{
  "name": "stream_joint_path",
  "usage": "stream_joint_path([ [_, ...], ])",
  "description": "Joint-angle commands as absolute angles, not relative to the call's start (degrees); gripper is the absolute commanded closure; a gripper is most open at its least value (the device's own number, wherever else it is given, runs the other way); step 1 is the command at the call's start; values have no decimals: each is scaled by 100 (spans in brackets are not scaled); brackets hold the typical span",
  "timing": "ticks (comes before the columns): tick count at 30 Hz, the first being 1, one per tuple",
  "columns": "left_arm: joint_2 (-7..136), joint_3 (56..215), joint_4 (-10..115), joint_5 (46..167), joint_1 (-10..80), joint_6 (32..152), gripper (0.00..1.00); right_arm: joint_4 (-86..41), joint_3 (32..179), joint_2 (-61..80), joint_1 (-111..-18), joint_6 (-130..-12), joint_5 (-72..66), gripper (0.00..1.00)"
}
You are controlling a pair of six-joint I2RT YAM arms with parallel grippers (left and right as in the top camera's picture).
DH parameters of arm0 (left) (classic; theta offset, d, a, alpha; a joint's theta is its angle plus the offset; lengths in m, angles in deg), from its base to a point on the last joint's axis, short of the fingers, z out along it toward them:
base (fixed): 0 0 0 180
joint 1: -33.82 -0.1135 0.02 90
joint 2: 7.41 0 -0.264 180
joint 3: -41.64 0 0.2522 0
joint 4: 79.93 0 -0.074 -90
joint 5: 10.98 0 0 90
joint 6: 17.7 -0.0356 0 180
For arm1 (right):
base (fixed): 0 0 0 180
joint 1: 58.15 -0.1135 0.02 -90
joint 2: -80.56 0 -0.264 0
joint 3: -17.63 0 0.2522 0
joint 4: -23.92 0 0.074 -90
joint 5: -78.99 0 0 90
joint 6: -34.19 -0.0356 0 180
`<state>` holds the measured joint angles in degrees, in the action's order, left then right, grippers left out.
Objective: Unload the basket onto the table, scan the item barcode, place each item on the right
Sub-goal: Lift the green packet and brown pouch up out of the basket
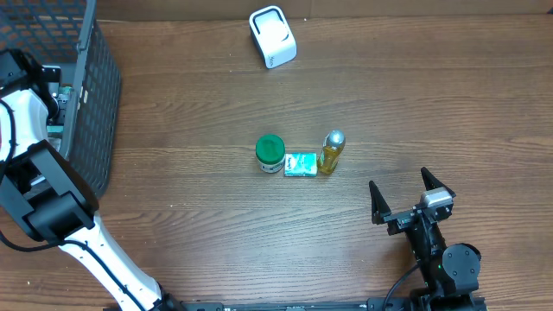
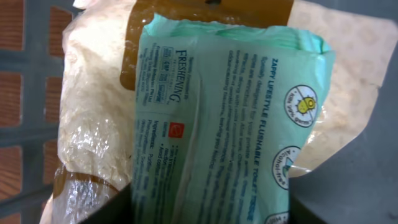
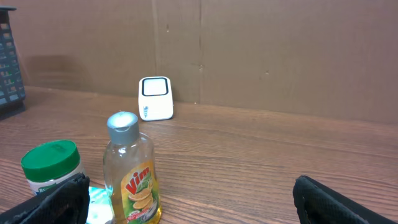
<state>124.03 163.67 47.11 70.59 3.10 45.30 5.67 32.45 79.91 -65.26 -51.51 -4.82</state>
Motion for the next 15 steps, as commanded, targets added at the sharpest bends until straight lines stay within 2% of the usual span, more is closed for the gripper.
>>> stream_joint_path([
  [1,11817,16325,4702,6777,332,4755,68,593,3184,8033,-6515,-5140,-451,0],
  [6,11609,16325,4344,6445,332,4858,75,593,3184,8033,-6515,-5142,-451,0],
  [11,11611,16323,3806,5892,307,4888,74,595,3184,8033,-6515,-5142,-449,0],
  [15,11618,16314,3408,5852,277,5360,74,593,3184,8033,-6515,-5142,-451,0],
])
